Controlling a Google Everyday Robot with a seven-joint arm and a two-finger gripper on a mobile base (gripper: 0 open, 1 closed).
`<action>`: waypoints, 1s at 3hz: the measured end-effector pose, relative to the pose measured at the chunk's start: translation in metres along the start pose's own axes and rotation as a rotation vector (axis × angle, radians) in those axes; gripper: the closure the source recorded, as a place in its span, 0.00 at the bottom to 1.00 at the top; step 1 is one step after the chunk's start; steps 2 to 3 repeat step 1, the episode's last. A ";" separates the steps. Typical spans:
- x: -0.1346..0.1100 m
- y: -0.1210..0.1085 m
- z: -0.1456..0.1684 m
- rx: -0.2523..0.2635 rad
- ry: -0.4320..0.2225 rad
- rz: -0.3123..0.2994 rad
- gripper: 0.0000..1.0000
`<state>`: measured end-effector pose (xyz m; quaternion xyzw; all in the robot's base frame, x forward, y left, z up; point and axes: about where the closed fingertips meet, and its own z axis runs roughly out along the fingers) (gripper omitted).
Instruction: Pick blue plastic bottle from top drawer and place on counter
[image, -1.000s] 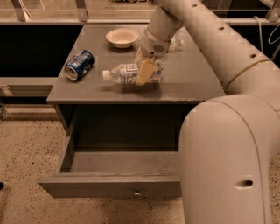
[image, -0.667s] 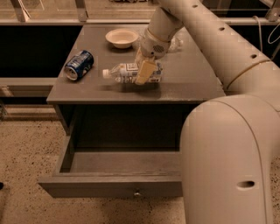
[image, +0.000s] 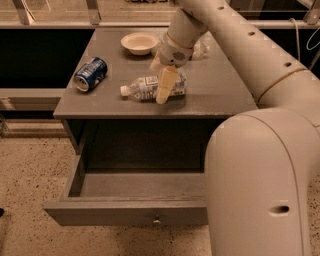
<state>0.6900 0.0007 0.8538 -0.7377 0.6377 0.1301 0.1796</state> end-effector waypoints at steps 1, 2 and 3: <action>0.000 0.000 0.000 0.000 0.000 0.000 0.00; 0.000 0.000 0.000 0.000 0.000 0.000 0.00; 0.000 0.000 0.000 0.000 0.000 0.000 0.00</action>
Offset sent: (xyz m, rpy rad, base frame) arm 0.0000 0.0000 0.0000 0.0000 0.0000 0.0000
